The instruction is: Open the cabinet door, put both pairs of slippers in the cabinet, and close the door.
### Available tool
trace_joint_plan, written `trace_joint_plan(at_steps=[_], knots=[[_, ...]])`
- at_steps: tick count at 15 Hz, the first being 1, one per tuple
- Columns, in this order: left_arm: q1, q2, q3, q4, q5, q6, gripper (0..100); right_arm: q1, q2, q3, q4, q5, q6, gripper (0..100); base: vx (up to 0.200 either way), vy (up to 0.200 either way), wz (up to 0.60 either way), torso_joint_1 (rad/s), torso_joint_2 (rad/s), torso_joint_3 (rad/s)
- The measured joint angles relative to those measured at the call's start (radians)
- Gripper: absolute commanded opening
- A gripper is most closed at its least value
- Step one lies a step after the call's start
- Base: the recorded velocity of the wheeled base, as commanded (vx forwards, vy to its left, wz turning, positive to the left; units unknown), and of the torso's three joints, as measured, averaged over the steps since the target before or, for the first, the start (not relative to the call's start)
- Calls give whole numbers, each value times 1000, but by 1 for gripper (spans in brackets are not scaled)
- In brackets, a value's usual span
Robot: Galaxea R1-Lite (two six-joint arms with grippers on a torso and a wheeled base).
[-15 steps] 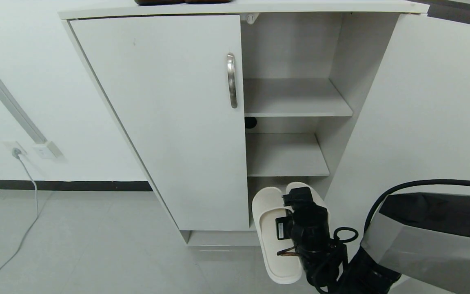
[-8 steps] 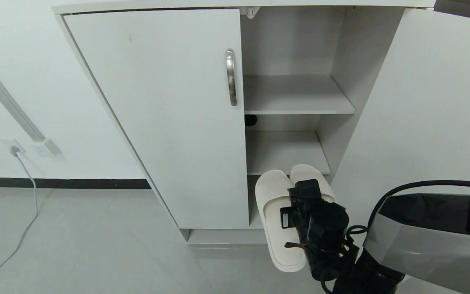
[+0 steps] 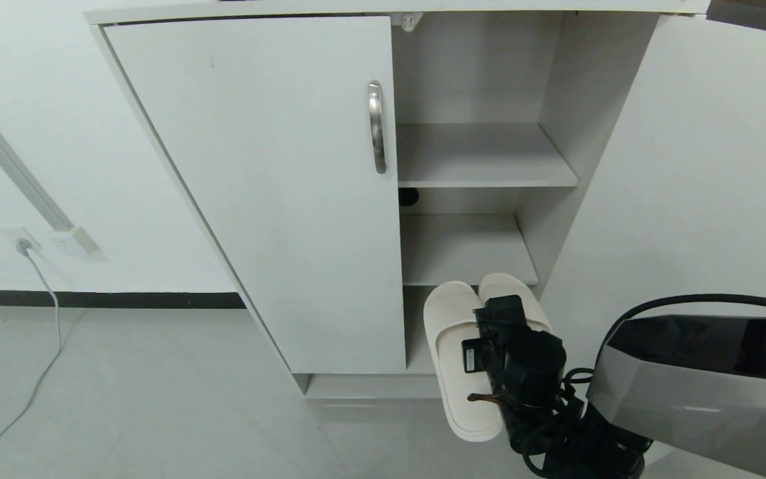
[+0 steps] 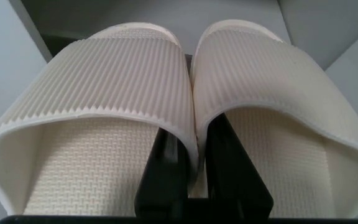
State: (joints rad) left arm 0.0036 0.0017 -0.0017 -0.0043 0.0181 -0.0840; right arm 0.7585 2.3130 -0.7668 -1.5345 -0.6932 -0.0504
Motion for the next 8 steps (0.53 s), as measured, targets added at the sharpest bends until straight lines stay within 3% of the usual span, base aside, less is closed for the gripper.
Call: trace_joint_plan(at_steps=[8], knots=[[-1, 0, 0, 0, 3, -1, 0, -7, 17, -26, 8, 0, 0, 0, 200, 0, 0, 5, 4, 1]])
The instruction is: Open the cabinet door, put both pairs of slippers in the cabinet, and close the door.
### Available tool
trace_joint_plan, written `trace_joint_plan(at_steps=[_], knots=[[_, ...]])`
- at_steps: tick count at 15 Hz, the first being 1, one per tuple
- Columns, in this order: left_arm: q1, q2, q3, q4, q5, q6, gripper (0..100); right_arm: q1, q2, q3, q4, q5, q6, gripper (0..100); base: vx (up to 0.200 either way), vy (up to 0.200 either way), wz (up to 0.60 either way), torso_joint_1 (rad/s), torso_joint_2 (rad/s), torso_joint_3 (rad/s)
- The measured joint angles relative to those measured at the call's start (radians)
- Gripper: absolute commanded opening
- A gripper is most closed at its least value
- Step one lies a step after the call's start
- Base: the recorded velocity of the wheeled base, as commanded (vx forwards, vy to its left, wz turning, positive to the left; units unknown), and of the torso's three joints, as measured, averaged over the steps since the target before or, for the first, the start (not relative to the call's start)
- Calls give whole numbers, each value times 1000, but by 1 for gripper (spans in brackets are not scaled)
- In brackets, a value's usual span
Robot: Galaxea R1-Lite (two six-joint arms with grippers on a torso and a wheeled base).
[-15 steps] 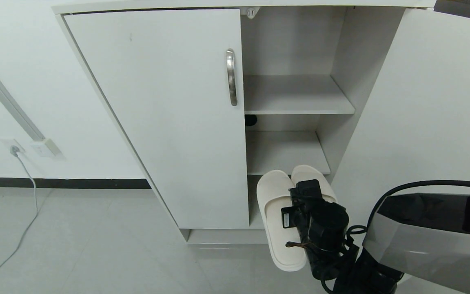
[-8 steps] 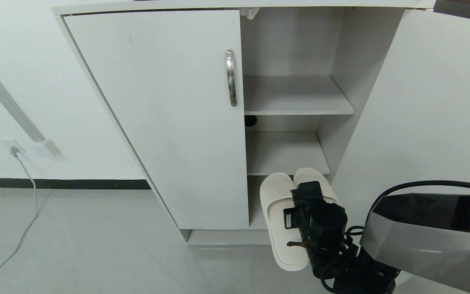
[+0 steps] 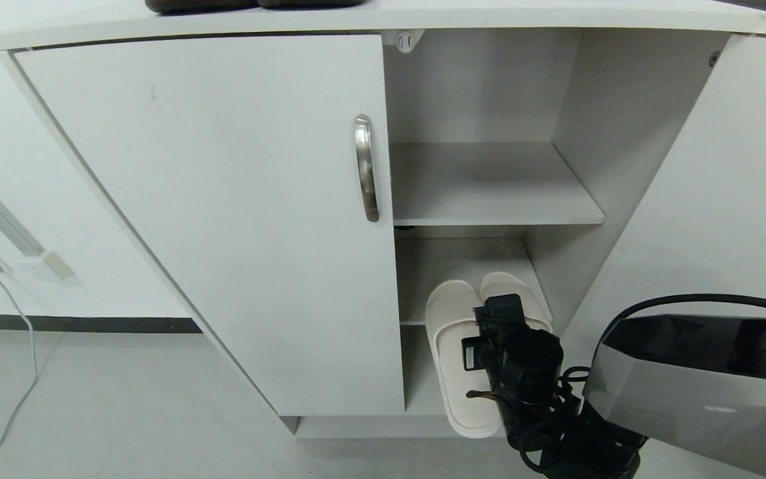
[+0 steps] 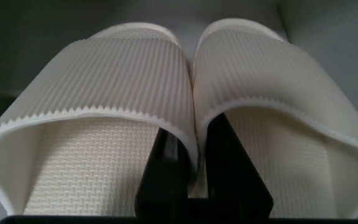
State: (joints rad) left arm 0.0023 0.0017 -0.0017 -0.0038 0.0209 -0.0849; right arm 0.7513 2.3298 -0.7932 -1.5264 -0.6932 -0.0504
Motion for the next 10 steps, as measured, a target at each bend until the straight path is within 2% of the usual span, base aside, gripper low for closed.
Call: trace_joint_plan(at_steps=[7, 10], knots=[[0, 0, 0, 0, 2, -2, 0, -47, 47, -174, 167, 1, 64, 0, 0, 0, 0, 0, 0, 0], [0, 0, 0, 0, 2, -2, 0, -61, 50, -263, 296, 3, 83, 0, 0, 0, 0, 0, 0, 0]])
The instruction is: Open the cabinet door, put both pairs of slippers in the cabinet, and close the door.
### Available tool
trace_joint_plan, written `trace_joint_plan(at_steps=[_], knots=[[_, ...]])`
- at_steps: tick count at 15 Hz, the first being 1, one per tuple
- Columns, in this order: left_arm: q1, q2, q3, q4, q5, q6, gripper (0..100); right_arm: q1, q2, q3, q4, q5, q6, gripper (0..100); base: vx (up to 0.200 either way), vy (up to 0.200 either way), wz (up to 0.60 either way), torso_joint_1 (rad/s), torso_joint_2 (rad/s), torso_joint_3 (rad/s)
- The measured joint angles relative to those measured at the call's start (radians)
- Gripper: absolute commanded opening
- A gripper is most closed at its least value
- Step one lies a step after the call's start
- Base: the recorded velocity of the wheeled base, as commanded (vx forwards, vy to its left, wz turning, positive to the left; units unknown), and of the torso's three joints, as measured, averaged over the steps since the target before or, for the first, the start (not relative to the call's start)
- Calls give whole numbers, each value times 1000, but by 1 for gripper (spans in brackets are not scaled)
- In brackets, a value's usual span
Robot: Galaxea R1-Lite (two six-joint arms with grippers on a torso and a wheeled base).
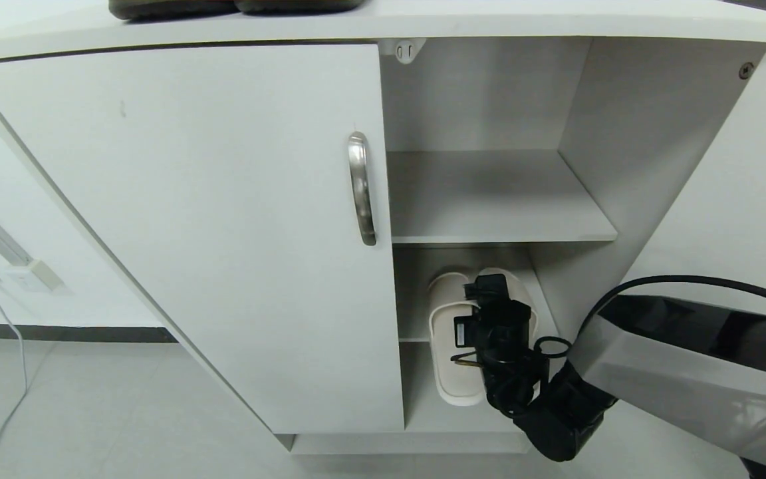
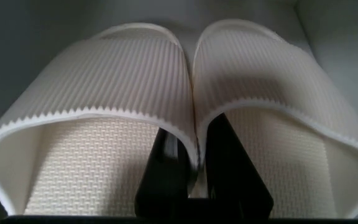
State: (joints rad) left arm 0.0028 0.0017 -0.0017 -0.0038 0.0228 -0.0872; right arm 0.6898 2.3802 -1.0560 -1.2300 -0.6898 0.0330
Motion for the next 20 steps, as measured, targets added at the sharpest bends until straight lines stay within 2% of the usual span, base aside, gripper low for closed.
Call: trace_joint_plan(at_steps=[3, 10, 12, 20], knots=[[0, 0, 0, 0, 0, 0, 0, -3, 1, -83, 152, 19, 74, 0, 0, 0, 0, 0, 0, 0], [0, 0, 0, 0, 0, -1, 0, -30, 7, -256, 313, 63, 86, 0, 0, 0, 0, 0, 0, 0], [0, 0, 0, 0, 0, -1, 0, -45, 19, -286, 328, 89, 79, 0, 0, 0, 0, 0, 0, 0], [0, 0, 0, 0, 0, -1, 0, -86, 63, -335, 323, 82, 53, 0, 0, 0, 0, 0, 0, 0]])
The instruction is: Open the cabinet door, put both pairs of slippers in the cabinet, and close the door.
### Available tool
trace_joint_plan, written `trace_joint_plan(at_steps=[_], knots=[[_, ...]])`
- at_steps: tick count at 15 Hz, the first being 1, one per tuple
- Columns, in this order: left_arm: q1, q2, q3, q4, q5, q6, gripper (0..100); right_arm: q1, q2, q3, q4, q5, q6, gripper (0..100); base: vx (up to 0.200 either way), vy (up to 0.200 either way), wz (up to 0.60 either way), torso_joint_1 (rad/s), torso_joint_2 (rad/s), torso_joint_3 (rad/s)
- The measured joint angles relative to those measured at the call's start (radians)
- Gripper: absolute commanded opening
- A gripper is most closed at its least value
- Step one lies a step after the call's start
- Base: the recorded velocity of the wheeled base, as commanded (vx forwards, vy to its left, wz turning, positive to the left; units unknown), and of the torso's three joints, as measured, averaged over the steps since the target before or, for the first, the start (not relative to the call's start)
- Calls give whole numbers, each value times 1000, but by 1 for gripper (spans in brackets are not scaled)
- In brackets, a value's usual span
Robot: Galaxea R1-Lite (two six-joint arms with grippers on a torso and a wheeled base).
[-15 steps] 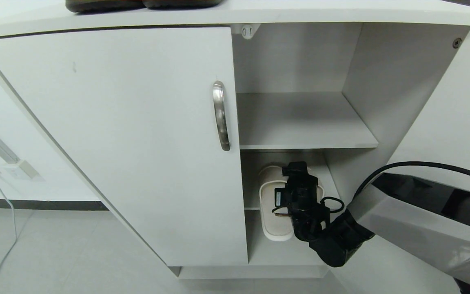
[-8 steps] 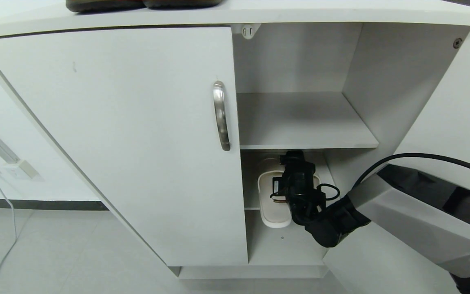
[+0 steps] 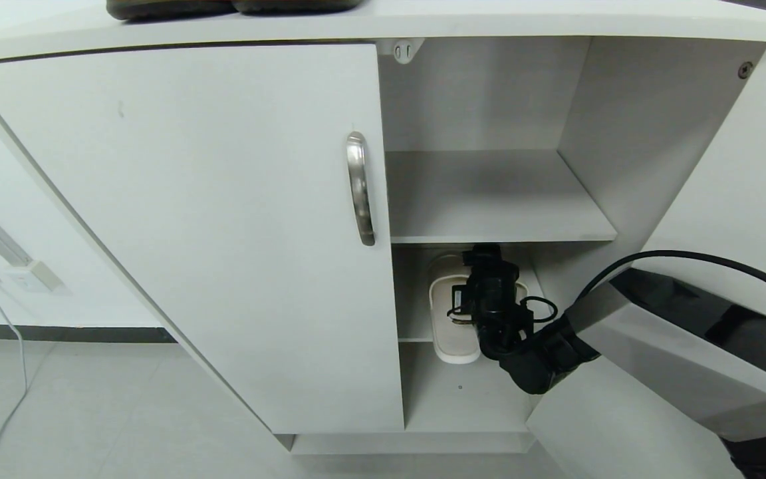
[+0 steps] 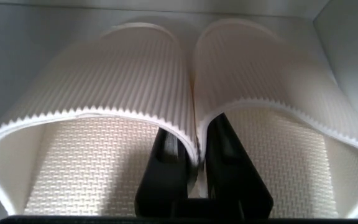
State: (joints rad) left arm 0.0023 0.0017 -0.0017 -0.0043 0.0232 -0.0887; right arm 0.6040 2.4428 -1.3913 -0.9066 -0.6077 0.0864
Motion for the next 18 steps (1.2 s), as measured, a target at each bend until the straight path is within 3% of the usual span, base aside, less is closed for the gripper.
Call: trace_joint_plan(at_steps=[2, 3, 10, 18], knots=[[0, 0, 0, 0, 0, 0, 0, -1, 4, -2, 0, 0, -6, 0, 0, 0, 0, 0, 0, 0], [0, 0, 0, 0, 0, 0, 0, -1, 7, -3, 0, 0, -10, 100, 0, 0, 0, 0, 0, 0], [0, 0, 0, 0, 1, 0, 0, 12, -9, 78, -32, -3, -28, 100, 0, 0, 0, 0, 0, 0], [0, 0, 0, 0, -1, 3, 0, 107, -214, 472, -224, -2, -26, 100, 0, 0, 0, 0, 0, 0]])
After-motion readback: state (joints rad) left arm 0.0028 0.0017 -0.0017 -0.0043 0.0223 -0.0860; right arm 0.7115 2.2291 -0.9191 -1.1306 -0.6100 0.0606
